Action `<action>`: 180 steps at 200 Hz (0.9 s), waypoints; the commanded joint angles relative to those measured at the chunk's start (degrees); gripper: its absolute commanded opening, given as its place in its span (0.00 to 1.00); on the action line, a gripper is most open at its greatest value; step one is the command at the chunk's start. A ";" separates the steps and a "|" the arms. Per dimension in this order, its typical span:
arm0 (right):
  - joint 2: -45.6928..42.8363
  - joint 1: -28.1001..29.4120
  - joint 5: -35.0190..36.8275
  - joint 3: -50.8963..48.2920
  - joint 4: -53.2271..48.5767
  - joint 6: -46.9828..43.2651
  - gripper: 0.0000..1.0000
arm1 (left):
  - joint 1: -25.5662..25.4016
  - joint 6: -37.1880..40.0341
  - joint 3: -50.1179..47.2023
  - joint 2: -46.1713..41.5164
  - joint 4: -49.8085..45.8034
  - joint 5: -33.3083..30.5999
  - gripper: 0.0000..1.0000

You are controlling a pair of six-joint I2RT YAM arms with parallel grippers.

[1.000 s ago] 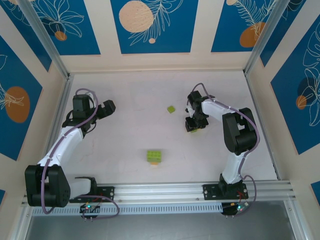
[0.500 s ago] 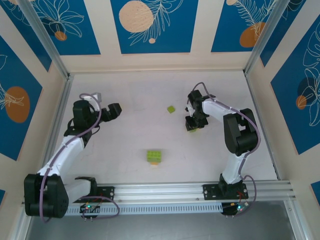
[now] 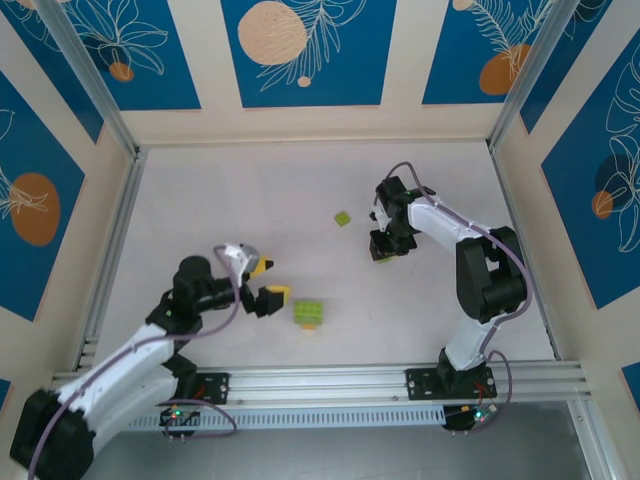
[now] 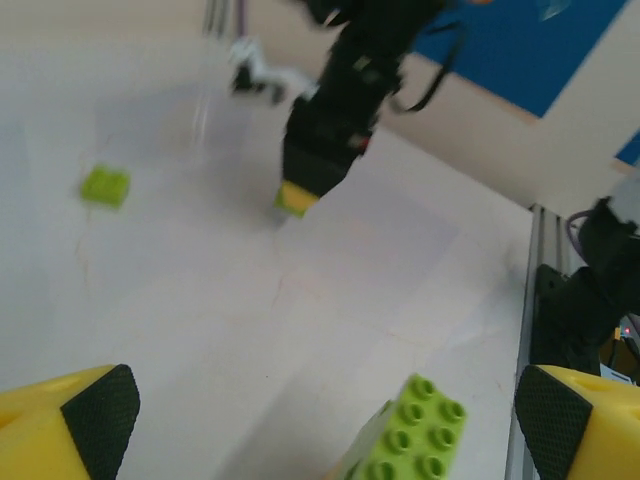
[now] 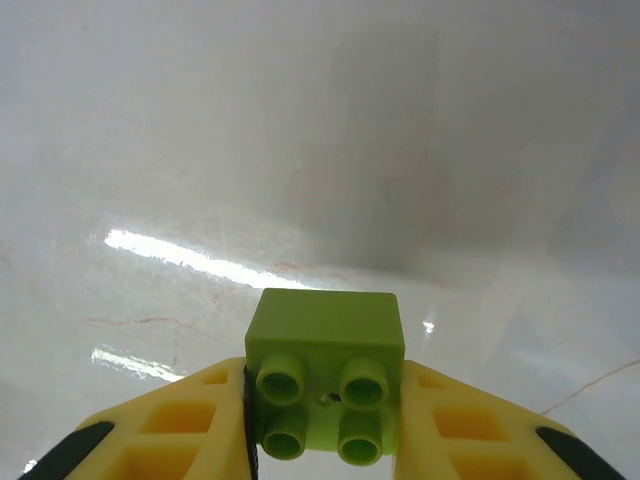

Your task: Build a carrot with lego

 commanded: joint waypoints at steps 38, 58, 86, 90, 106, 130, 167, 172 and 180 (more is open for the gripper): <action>-0.05 1.48 -2.03 2.38 -2.67 -0.22 0.32 | -11.78 12.70 0.12 7.19 4.98 -5.09 0.99; 0.01 2.22 -2.30 2.59 -2.65 -0.18 0.32 | -15.41 13.61 -1.95 5.56 7.71 -11.49 0.99; 0.09 2.73 -2.32 2.75 -3.13 -0.37 0.32 | -16.32 14.27 -2.49 4.69 8.54 -13.03 0.99; 0.09 2.73 -2.32 2.75 -3.16 -0.44 0.32 | -16.56 14.14 -2.72 4.93 9.03 -13.49 0.99; -0.21 2.93 -2.34 2.78 -3.35 -0.29 0.32 | -17.41 13.20 -4.43 6.17 12.43 -15.69 0.99; -0.57 3.47 -2.49 3.03 -3.61 -0.02 0.32 | -18.18 11.27 -7.26 8.07 17.28 -16.93 0.97; -0.23 4.05 -1.84 4.05 -4.81 -0.02 0.32 | -19.16 11.02 -9.58 10.76 22.44 -16.80 0.97; -0.22 4.09 -1.79 4.18 -5.07 -0.03 0.32 | -19.34 11.33 -9.55 11.51 22.85 -16.79 0.97; -0.29 4.14 -1.71 4.48 -5.47 -0.02 0.32 | -19.52 11.75 -9.54 13.28 24.16 -16.70 0.96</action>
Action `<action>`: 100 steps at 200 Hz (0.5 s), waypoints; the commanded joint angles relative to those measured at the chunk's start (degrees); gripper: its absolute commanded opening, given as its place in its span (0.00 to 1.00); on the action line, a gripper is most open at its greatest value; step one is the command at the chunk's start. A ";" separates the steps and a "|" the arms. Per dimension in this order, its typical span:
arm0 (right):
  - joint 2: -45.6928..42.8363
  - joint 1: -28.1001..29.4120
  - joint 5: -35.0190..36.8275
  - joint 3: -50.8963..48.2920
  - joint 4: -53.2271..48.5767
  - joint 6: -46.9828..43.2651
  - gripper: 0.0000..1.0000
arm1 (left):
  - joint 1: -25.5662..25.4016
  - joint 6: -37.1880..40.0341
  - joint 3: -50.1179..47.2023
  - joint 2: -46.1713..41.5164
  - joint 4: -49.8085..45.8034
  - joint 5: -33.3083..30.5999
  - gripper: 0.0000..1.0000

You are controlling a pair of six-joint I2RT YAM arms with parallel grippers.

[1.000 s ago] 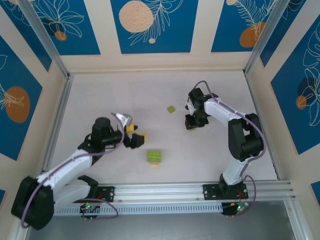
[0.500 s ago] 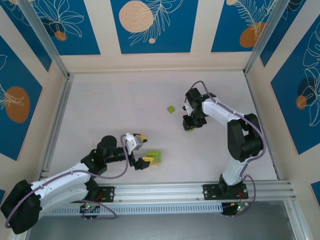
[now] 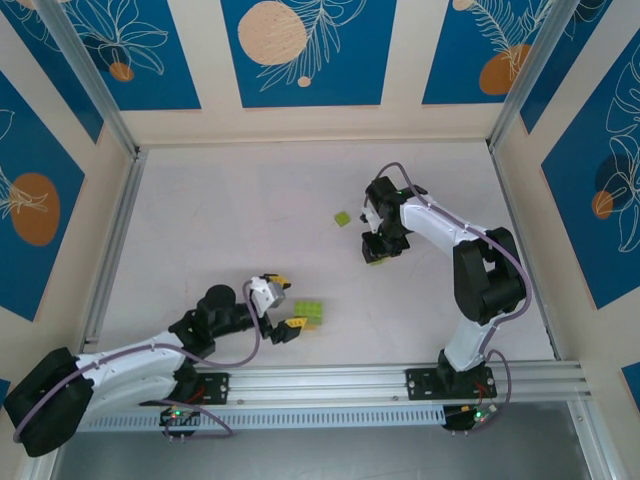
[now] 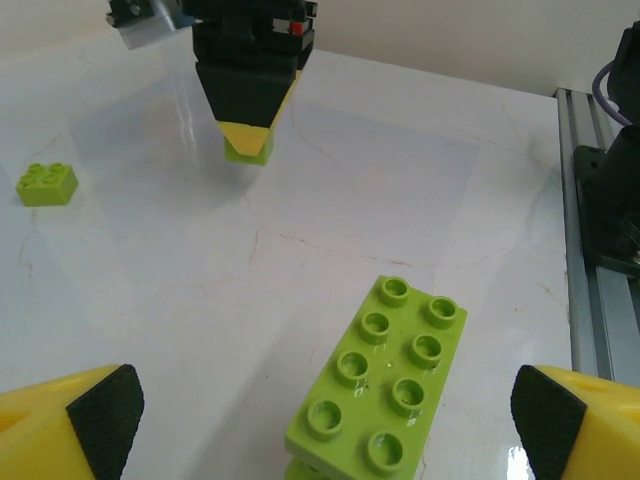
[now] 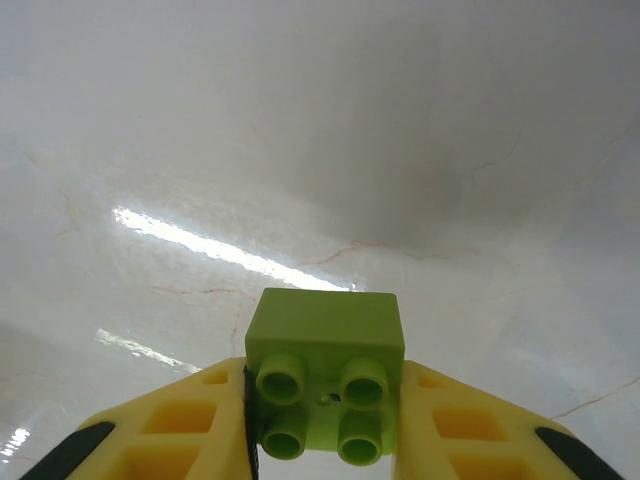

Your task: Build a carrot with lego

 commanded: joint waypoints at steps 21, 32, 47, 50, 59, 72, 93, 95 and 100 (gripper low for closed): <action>-0.48 0.64 -0.22 2.82 -3.68 0.05 0.32 | -1.29 0.83 -0.32 9.16 12.52 1.70 0.94; -0.59 0.86 0.13 3.05 -4.30 0.30 0.32 | -1.32 0.91 -0.22 12.16 14.91 2.91 0.93; -0.92 0.98 0.36 3.12 -4.81 0.64 0.32 | -1.34 1.17 -0.08 14.53 16.48 4.35 0.92; -0.92 0.99 0.36 3.10 -4.92 0.68 0.32 | -1.30 1.20 -0.19 14.73 16.75 4.55 0.92; -0.93 1.08 0.44 3.23 -5.25 0.85 0.32 | -1.30 1.25 -0.39 14.94 17.43 5.12 0.92; -0.86 1.32 0.45 3.25 -5.47 1.03 0.32 | -1.29 1.53 -0.91 13.80 17.64 5.24 0.90; -0.31 1.65 0.35 3.34 -5.78 1.29 0.32 | -1.29 1.70 -2.11 9.75 16.88 6.22 0.87; -0.23 1.71 0.36 3.41 -5.79 1.32 0.32 | -1.29 1.70 -2.20 9.35 16.79 6.43 0.87; -0.12 1.76 0.40 3.49 -5.83 1.30 0.32 | -1.29 1.71 -2.30 8.61 16.53 6.94 0.86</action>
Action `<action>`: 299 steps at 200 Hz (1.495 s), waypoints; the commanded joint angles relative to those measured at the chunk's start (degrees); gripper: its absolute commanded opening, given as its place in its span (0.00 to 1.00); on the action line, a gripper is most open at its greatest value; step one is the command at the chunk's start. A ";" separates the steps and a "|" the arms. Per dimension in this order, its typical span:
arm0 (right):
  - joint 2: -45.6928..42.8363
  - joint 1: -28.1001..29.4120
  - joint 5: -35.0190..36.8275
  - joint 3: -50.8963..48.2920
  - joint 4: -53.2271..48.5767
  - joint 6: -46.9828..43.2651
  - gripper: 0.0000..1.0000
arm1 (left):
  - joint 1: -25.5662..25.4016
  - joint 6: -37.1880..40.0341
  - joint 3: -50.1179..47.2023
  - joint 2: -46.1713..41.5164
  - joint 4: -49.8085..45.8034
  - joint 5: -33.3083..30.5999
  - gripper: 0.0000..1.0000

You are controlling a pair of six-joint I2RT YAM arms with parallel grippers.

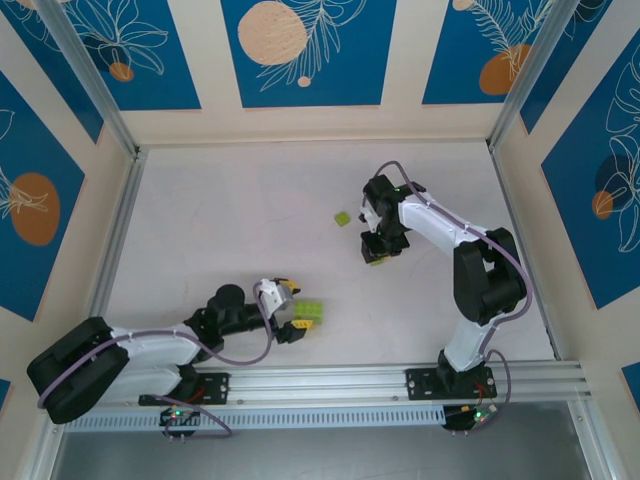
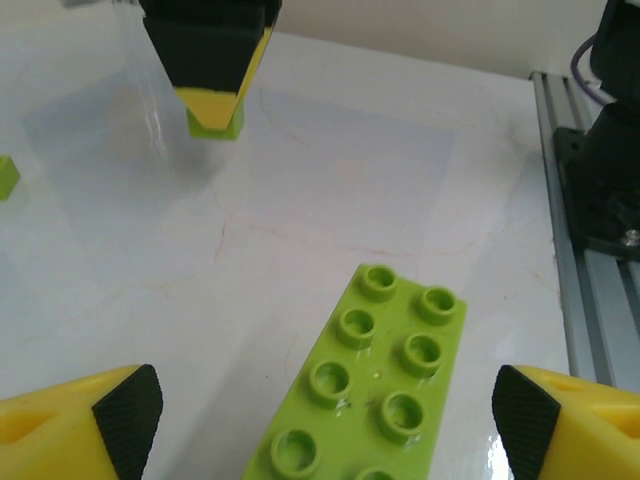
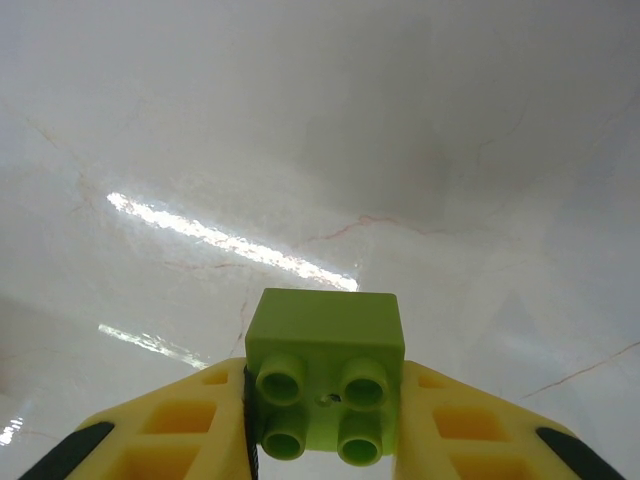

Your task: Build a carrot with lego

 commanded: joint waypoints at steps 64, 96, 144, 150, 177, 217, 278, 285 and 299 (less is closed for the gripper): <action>0.95 2.38 1.52 2.50 -2.53 1.43 0.32 | -0.69 3.06 -1.45 2.91 8.83 9.96 0.84; 2.19 3.90 2.27 2.73 -2.31 2.64 0.32 | -0.61 4.54 -0.96 7.91 11.64 9.88 0.84; 3.22 5.56 2.69 4.44 -2.74 3.40 0.32 | -0.57 5.78 -1.08 4.65 9.91 9.98 0.81; 3.48 5.57 2.68 4.68 -2.83 3.32 0.32 | -0.43 5.98 -1.12 5.12 10.32 10.03 0.80; 3.51 5.56 2.94 5.77 -3.36 3.09 0.32 | 0.02 6.13 -0.83 7.70 11.69 10.73 0.75; 2.02 7.00 2.55 5.69 -3.25 4.03 0.32 | 0.11 6.23 -0.94 7.75 11.19 10.83 0.69; 1.82 8.54 4.43 7.22 -5.89 4.55 0.32 | 3.18 6.37 -1.07 13.34 16.15 11.93 0.58; 1.84 8.64 4.45 7.39 -6.08 4.64 0.32 | 3.62 6.15 -1.08 13.40 16.55 12.23 0.57; 2.06 8.86 4.59 7.84 -6.43 4.90 0.32 | 4.04 5.90 -1.32 13.39 17.01 12.49 0.57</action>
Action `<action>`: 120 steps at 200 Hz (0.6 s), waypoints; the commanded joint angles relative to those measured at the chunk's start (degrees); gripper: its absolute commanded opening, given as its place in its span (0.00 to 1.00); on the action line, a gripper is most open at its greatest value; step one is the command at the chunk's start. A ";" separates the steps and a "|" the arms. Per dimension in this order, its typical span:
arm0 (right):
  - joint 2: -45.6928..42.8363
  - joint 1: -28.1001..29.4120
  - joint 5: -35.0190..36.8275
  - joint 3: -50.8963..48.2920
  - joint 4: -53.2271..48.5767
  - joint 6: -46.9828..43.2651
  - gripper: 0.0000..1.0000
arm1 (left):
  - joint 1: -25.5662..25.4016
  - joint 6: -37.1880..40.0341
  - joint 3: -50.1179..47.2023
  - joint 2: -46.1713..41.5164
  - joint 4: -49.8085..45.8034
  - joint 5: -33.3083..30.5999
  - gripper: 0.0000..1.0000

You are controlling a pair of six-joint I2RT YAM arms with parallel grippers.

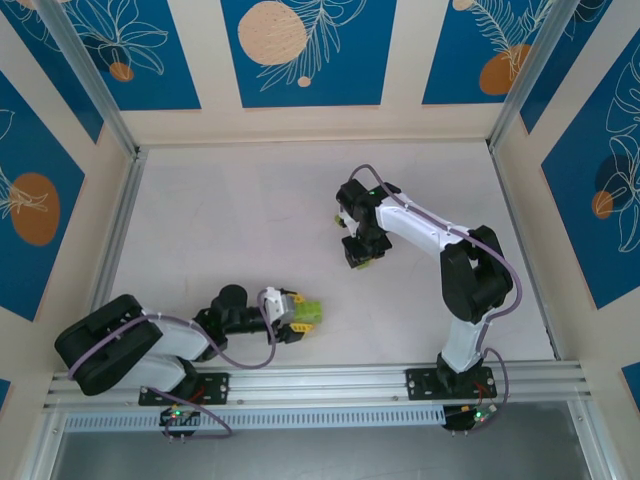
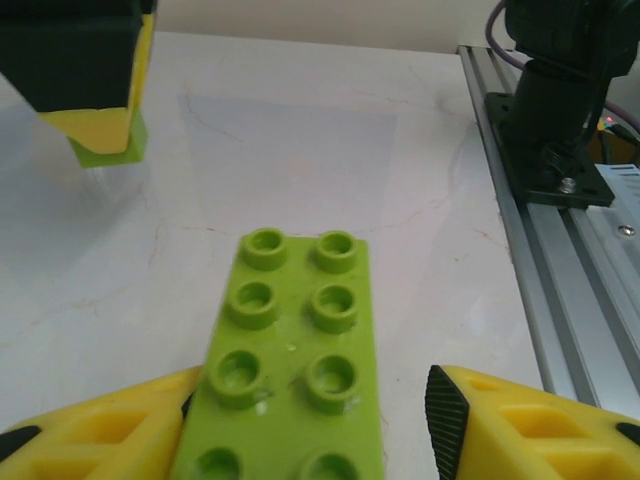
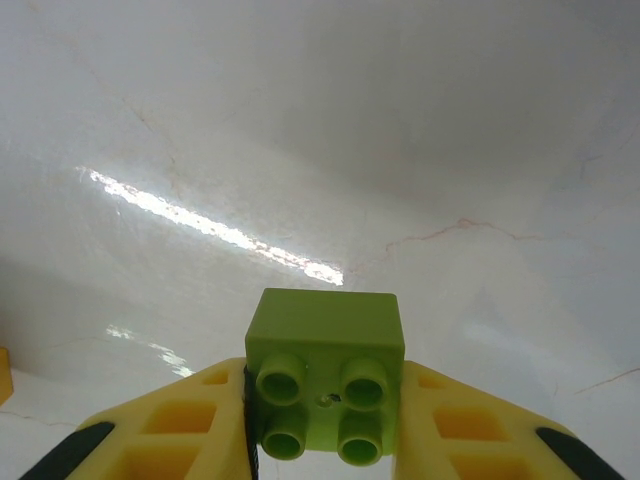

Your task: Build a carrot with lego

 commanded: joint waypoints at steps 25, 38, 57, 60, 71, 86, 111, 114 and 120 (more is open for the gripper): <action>-0.56 1.38 0.71 3.35 -3.62 1.62 0.32 | 2.00 -0.26 -0.62 0.84 6.05 3.08 0.56; -0.39 1.74 0.80 3.82 -4.03 1.71 0.32 | 2.43 -0.48 -0.60 1.00 6.49 3.76 0.54; -0.32 1.96 0.89 4.09 -4.53 1.67 0.32 | 2.69 -0.49 -0.55 0.93 6.48 4.24 0.48; -0.38 1.96 0.89 4.09 -4.53 1.73 0.32 | 2.74 -0.48 -0.51 0.92 6.49 4.32 0.47; -0.29 2.12 0.87 4.17 -4.76 1.71 0.32 | 2.70 -0.50 -0.55 0.80 6.32 4.30 0.44; -0.12 2.39 0.97 4.53 -5.21 1.69 0.32 | 2.81 -0.48 -0.38 1.04 6.14 4.51 0.40; -0.42 2.99 0.98 5.53 -6.57 1.83 0.32 | 2.80 -0.31 -0.20 1.92 6.48 4.69 0.35; -0.53 3.16 0.98 5.64 -6.73 1.93 0.32 | 2.82 -0.32 -0.12 2.00 6.52 4.69 0.34; -0.93 3.34 0.78 5.88 -7.22 2.06 0.32 | 2.81 -0.31 -0.17 2.01 6.55 4.77 0.34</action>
